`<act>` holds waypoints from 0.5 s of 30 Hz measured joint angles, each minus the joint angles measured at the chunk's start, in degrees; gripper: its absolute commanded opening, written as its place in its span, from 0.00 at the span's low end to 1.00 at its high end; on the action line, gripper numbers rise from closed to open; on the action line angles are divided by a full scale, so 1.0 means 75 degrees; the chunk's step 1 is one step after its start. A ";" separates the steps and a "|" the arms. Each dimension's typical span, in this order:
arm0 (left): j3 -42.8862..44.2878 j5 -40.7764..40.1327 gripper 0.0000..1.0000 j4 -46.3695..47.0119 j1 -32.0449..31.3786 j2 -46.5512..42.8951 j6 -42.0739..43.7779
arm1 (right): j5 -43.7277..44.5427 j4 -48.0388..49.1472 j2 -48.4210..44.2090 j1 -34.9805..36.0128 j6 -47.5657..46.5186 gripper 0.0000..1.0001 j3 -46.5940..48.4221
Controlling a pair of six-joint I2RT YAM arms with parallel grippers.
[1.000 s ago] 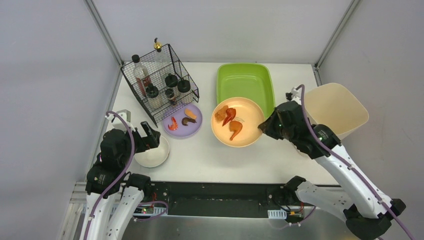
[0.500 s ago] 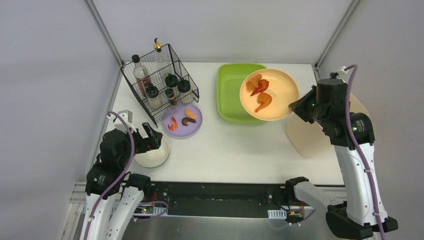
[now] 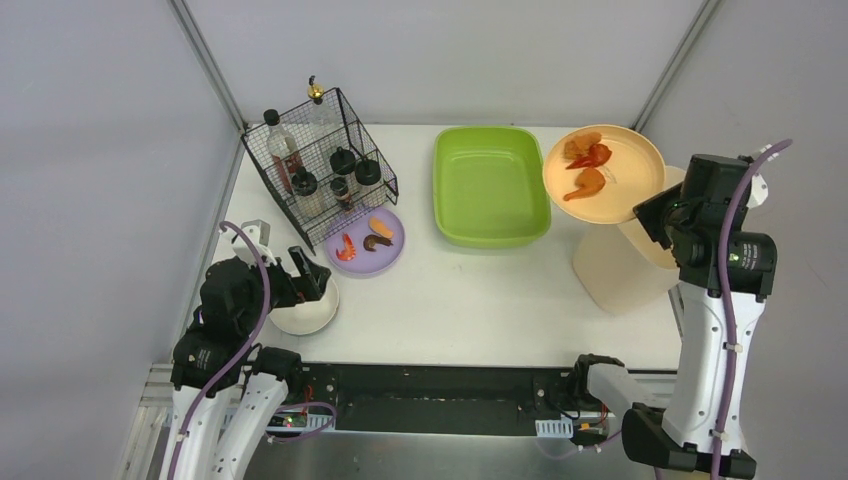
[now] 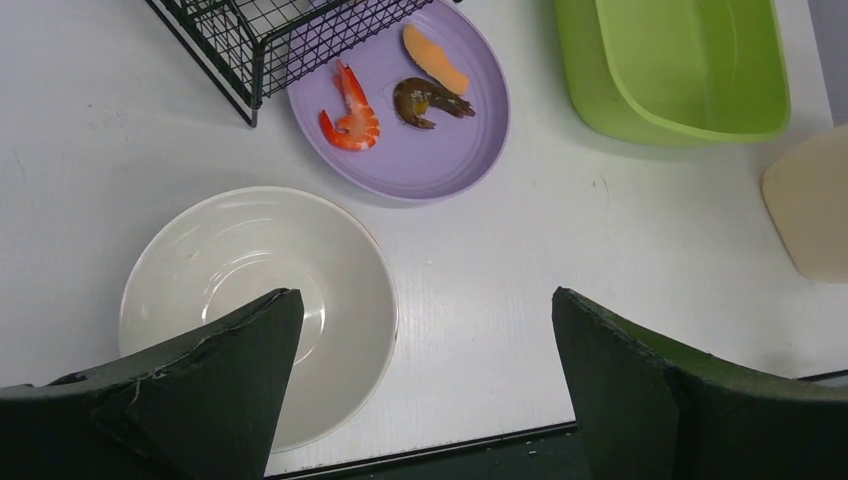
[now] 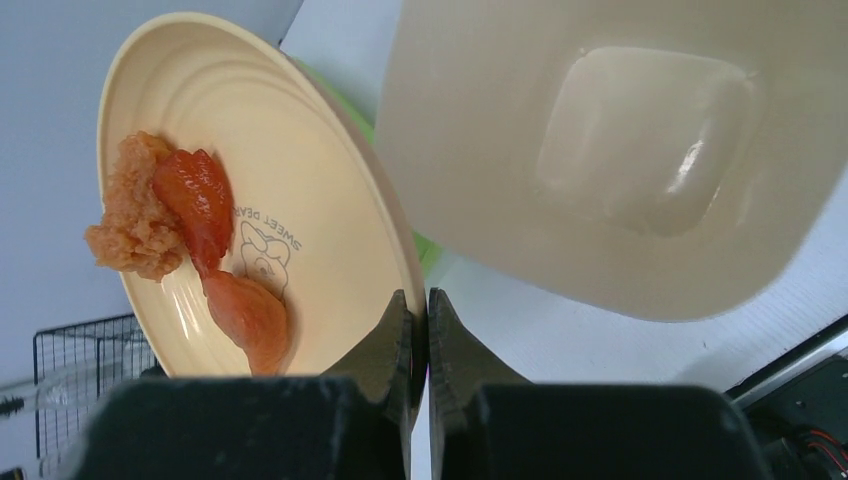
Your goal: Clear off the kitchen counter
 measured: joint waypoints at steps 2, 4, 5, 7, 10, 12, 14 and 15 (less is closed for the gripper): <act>0.0000 0.0079 1.00 0.0012 0.0003 0.0012 0.0000 | 0.0090 -0.0064 -0.0003 -0.0329 0.0093 0.00 0.0026; 0.0000 0.0166 1.00 0.0038 0.0000 0.0012 0.0000 | 0.0204 -0.0154 -0.0003 -0.0571 0.0224 0.00 0.0061; 0.0000 0.0207 1.00 0.0041 0.0000 0.0012 0.0000 | 0.0294 -0.0219 0.0003 -0.0653 0.0291 0.00 0.0105; 0.0000 0.0230 1.00 0.0044 0.0000 0.0003 0.0000 | 0.0481 -0.0341 0.0020 -0.0755 0.0425 0.00 0.0227; 0.0000 0.0289 1.00 0.0044 0.0000 -0.0041 0.0000 | 0.0787 -0.0498 0.0044 -0.0839 0.0653 0.00 0.0458; 0.0000 0.0356 1.00 0.0044 0.0000 -0.0073 0.0000 | 0.1061 -0.0635 0.0055 -0.0863 0.0822 0.00 0.0621; 0.0000 0.0376 1.00 0.0044 0.0000 -0.0093 0.0000 | 0.1349 -0.0796 0.0087 -0.0868 0.0953 0.00 0.0793; 0.0000 0.0382 1.00 0.0047 0.0000 -0.0102 0.0003 | 0.1504 -0.0874 0.0105 -0.0871 0.1029 0.00 0.0866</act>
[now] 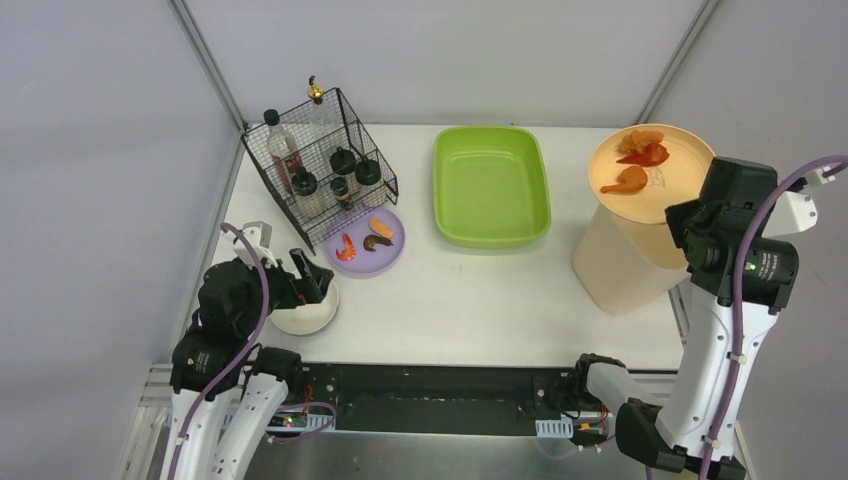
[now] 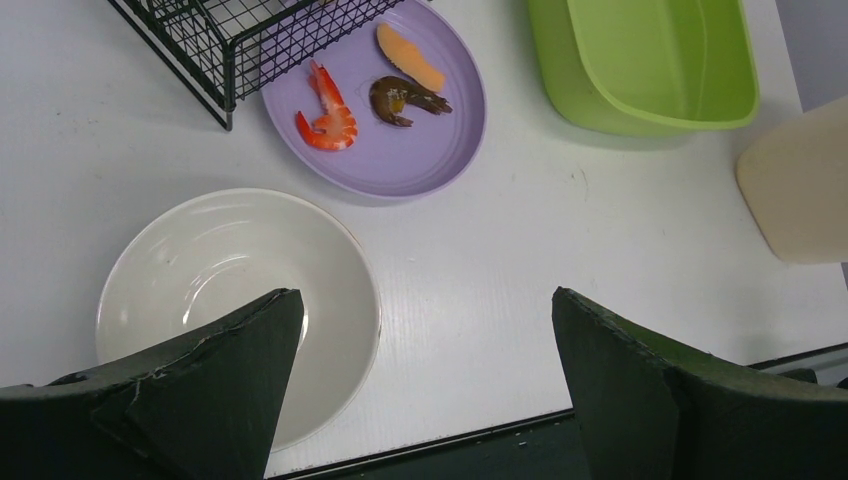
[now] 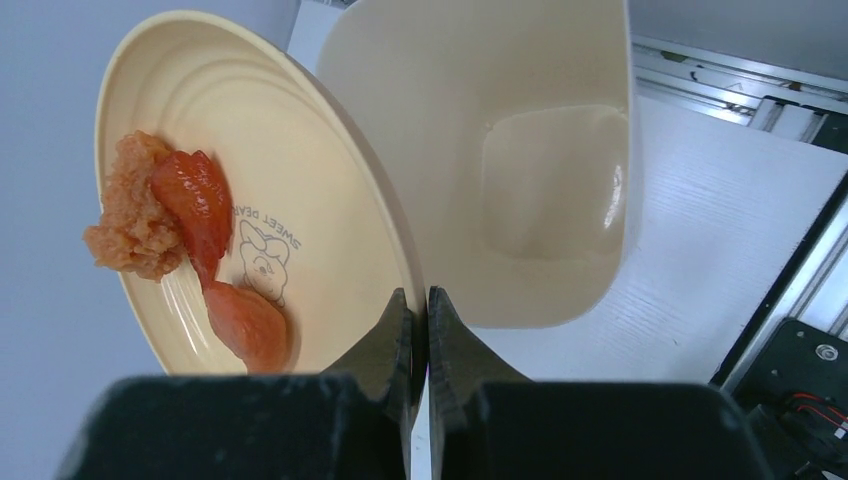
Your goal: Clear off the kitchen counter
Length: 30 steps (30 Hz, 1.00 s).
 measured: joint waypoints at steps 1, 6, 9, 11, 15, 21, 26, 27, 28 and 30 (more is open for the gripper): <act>0.0000 0.0006 1.00 -0.0003 -0.0003 -0.0003 0.0000 | 0.0137 -0.0064 0.0006 -0.0006 0.0073 0.00 0.0038; 0.0000 0.0003 1.00 -0.0003 -0.0076 -0.0020 0.0000 | 0.0787 -0.0460 0.0085 -0.0015 0.0405 0.00 0.0038; 0.0000 0.0003 1.00 -0.0003 -0.0224 -0.0067 0.0000 | 0.1122 -0.0641 0.0137 -0.0026 0.0592 0.00 0.0003; 0.0000 0.0003 1.00 -0.0003 -0.0265 -0.0076 0.0000 | 0.1338 -0.0734 0.0140 -0.0050 0.0691 0.00 -0.0041; 0.0000 0.0006 1.00 -0.0003 -0.0268 -0.0076 0.0000 | 0.1868 -0.0997 0.0166 -0.0146 0.0764 0.00 -0.0009; 0.0000 0.0006 1.00 -0.0003 -0.0271 -0.0079 0.0000 | 0.2591 -0.1239 0.0210 -0.0221 0.0740 0.00 0.0023; 0.0000 0.0006 1.00 -0.0003 -0.0271 -0.0087 0.0000 | 0.3005 -0.1376 0.0385 -0.0262 0.0667 0.00 0.0023; -0.0003 0.0006 1.00 -0.0003 -0.0271 -0.0090 -0.0003 | 0.3077 -0.1387 0.0455 -0.0268 0.0632 0.00 0.0023; -0.0003 0.0003 1.00 -0.0003 -0.0271 -0.0099 0.0000 | 0.3127 -0.1387 0.0519 -0.0271 0.0586 0.00 0.0023; -0.0003 0.0006 1.00 0.0000 -0.0271 -0.0105 0.0000 | 0.3273 -0.1381 0.0673 -0.0271 0.0440 0.00 0.0023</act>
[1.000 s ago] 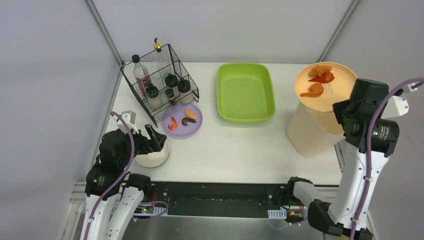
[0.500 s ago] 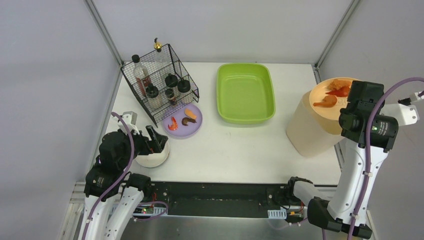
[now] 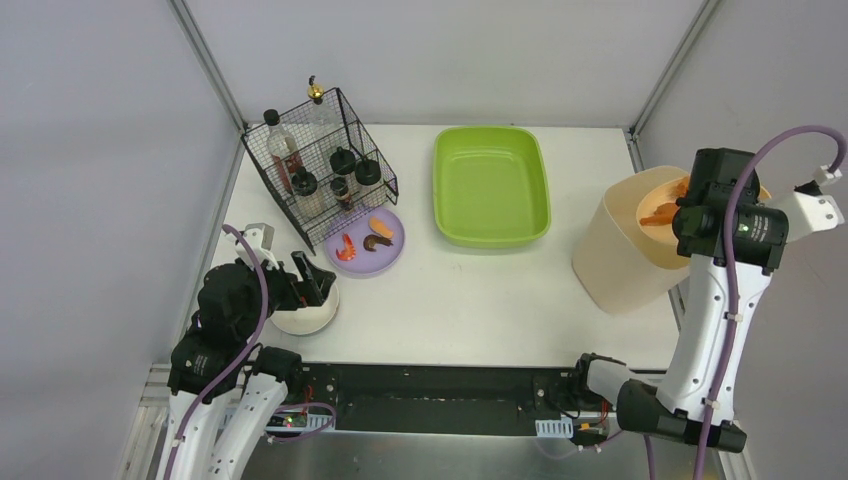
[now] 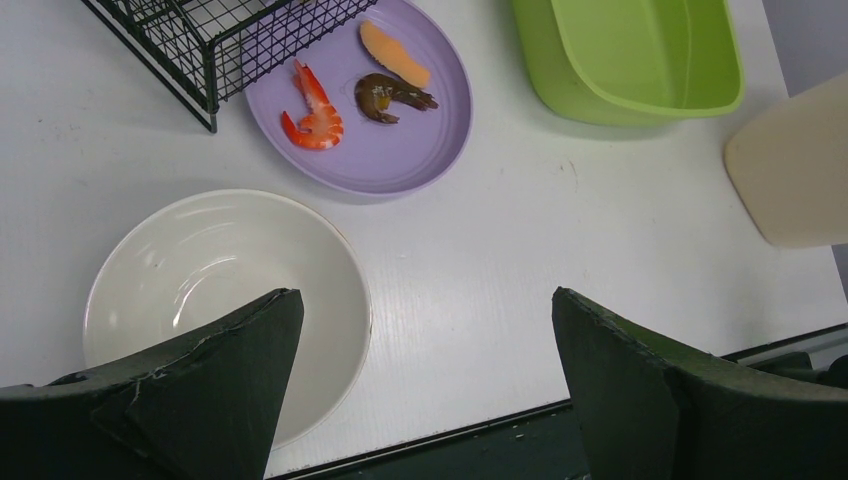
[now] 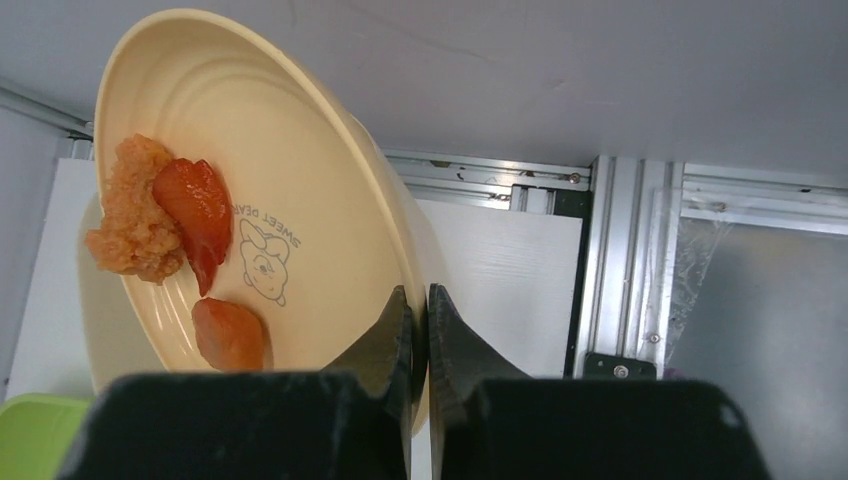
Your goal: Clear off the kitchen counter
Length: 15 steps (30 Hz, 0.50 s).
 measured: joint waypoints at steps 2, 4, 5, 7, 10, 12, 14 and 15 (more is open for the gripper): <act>0.0000 0.0000 1.00 -0.0003 0.0000 0.0000 0.0000 | 0.0189 0.0023 0.0140 0.0000 -0.0216 0.00 0.0000; 0.0000 0.0000 1.00 -0.0003 0.0000 -0.0006 0.0000 | 0.0370 0.0076 0.0254 0.0000 -0.0458 0.00 0.0000; 0.0000 0.0000 1.00 -0.0003 0.0000 -0.0009 0.0000 | 0.0449 0.0125 0.0306 0.0000 -0.0597 0.00 0.0000; 0.0000 0.0000 1.00 -0.0003 0.0000 -0.0015 0.0000 | 0.0606 0.0233 0.0388 0.0000 -0.0833 0.00 0.0000; 0.0000 0.0006 1.00 -0.0003 0.0000 -0.0015 0.0000 | 0.0868 0.0428 0.0536 0.0000 -0.1271 0.00 0.0000; 0.0000 0.0006 1.00 -0.0003 0.0000 -0.0017 0.0000 | 0.0994 0.0597 0.0656 0.0000 -0.1606 0.00 -0.0009; 0.0000 0.0009 1.00 -0.0003 0.0000 -0.0017 0.0000 | 0.1128 0.0831 0.0764 0.0000 -0.1961 0.00 -0.0087; 0.0000 0.0009 1.00 -0.0003 0.0000 -0.0015 -0.0003 | 0.1180 0.0918 0.0804 0.0000 -0.2098 0.00 -0.0122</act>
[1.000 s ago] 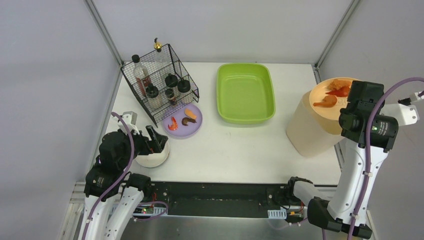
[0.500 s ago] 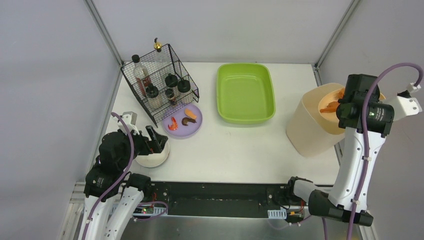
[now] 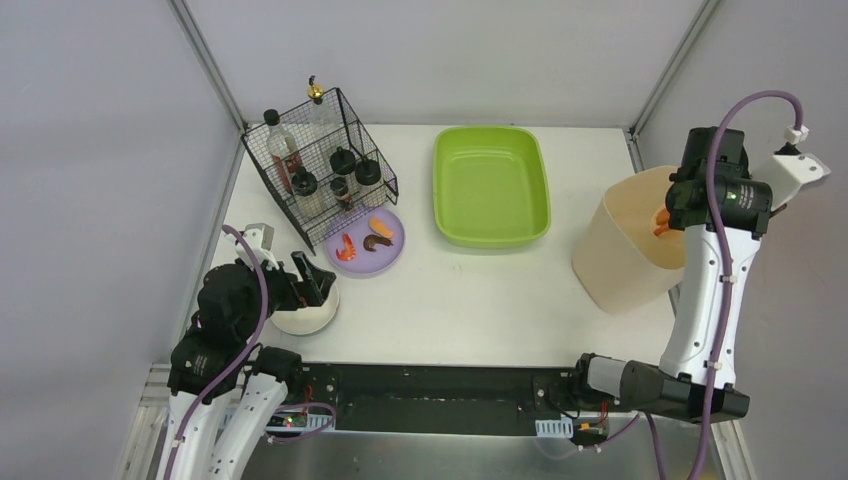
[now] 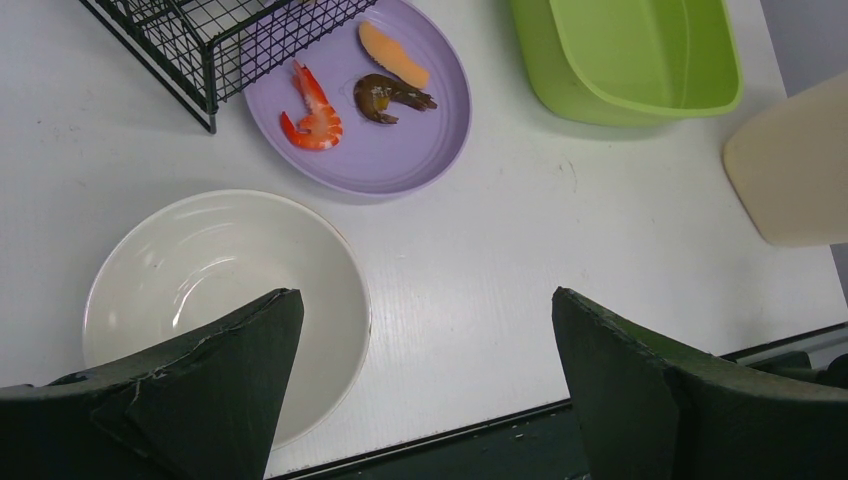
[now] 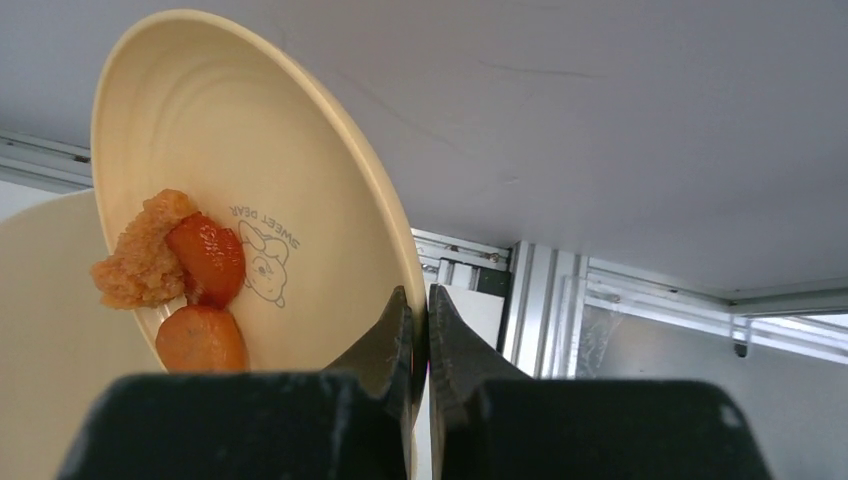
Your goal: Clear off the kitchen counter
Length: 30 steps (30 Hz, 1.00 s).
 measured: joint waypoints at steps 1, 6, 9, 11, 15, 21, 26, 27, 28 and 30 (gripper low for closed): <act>0.0000 0.0003 1.00 0.0000 0.0000 0.0000 0.0003 | 0.0093 0.0096 0.0055 0.0006 -0.0187 0.00 -0.0035; 0.0000 0.0023 1.00 0.0000 0.0000 0.0000 0.0003 | 0.0577 0.0863 0.0163 0.0207 -0.1338 0.00 -0.0245; 0.0000 0.0026 1.00 0.0000 -0.0003 0.0006 0.0003 | 0.0863 0.1620 0.0131 0.0408 -0.2256 0.00 -0.0463; 0.0000 0.0032 1.00 0.0000 0.0000 0.0012 0.0003 | 0.1058 0.2130 0.0114 0.0536 -0.2838 0.00 -0.0644; 0.0000 0.0038 1.00 0.0000 0.0000 0.0044 0.0003 | 0.1440 0.3331 0.0096 0.0766 -0.4127 0.00 -0.1081; 0.0000 0.0146 1.00 0.0000 -0.0003 0.0152 0.0003 | 0.1714 0.5167 -0.0102 0.0973 -0.5983 0.00 -0.1658; 0.0000 0.0166 1.00 0.0000 -0.0003 0.0207 0.0003 | 0.2020 0.6315 -0.0181 0.1376 -0.7023 0.00 -0.1731; -0.0003 0.0169 1.00 0.0000 0.0000 0.0216 0.0003 | 0.2119 0.6656 -0.0216 0.1504 -0.7318 0.00 -0.1816; -0.0003 0.0169 1.00 0.0003 -0.0003 0.0221 0.0003 | 0.2174 0.6936 -0.0245 0.1606 -0.7565 0.00 -0.1897; -0.0006 0.0172 1.00 0.0000 0.0000 0.0221 0.0003 | 0.2328 0.7627 -0.0280 0.1874 -0.8198 0.00 -0.2063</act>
